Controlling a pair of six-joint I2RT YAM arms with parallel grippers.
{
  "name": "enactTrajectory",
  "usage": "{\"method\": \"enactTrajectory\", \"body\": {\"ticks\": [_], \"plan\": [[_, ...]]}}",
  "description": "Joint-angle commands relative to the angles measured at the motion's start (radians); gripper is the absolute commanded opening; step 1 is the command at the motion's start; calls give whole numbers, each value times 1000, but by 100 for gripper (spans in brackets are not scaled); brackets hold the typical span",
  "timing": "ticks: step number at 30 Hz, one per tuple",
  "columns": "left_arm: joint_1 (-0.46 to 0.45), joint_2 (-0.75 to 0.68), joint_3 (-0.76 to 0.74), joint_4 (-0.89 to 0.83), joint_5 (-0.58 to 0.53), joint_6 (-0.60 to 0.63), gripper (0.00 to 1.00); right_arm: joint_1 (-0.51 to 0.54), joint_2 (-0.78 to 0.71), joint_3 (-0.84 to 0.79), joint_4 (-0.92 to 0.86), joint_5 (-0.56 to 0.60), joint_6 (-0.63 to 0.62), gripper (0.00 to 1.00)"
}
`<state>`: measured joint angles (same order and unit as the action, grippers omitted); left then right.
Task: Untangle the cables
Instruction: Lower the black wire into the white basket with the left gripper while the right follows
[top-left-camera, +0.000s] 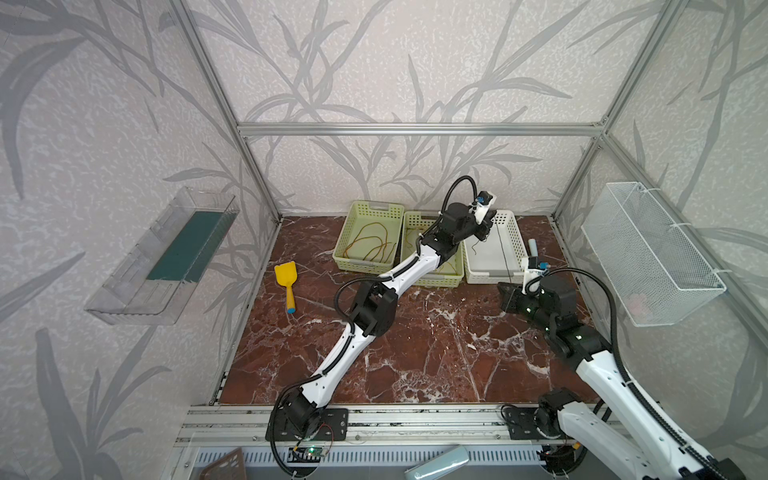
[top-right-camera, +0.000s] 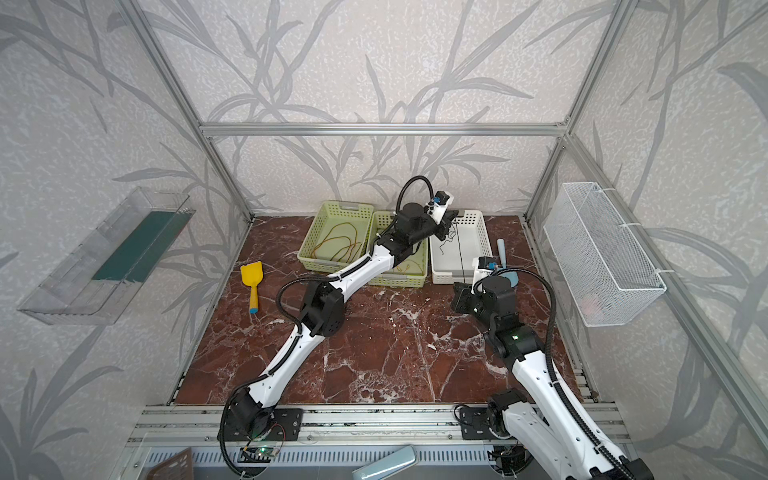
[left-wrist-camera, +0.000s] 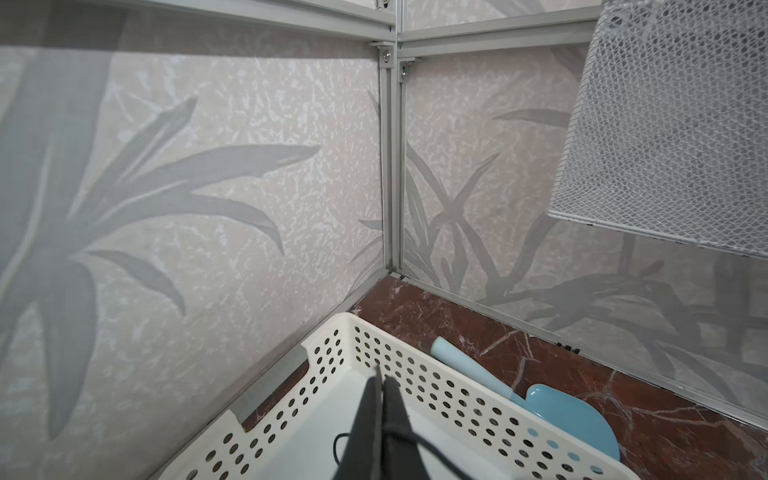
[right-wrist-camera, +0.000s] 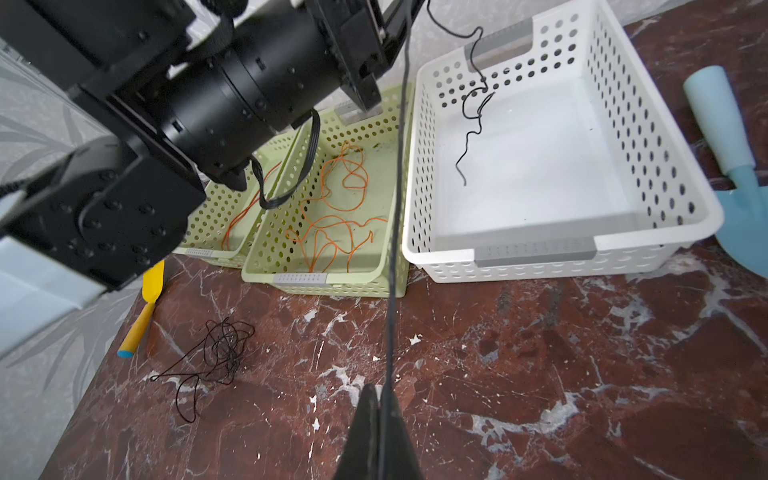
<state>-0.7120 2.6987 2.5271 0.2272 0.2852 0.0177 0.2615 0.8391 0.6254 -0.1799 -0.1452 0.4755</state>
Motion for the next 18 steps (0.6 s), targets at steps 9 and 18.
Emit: {"method": "enactTrajectory", "body": {"ticks": [9,18], "plan": [[19,-31,-9,-64,-133,-38,99,-91,222,155,35,-125,-15,0],[59,-236,-243,-156,-84,-9,99,-154,429,347,34,-146,-40,0]]}}
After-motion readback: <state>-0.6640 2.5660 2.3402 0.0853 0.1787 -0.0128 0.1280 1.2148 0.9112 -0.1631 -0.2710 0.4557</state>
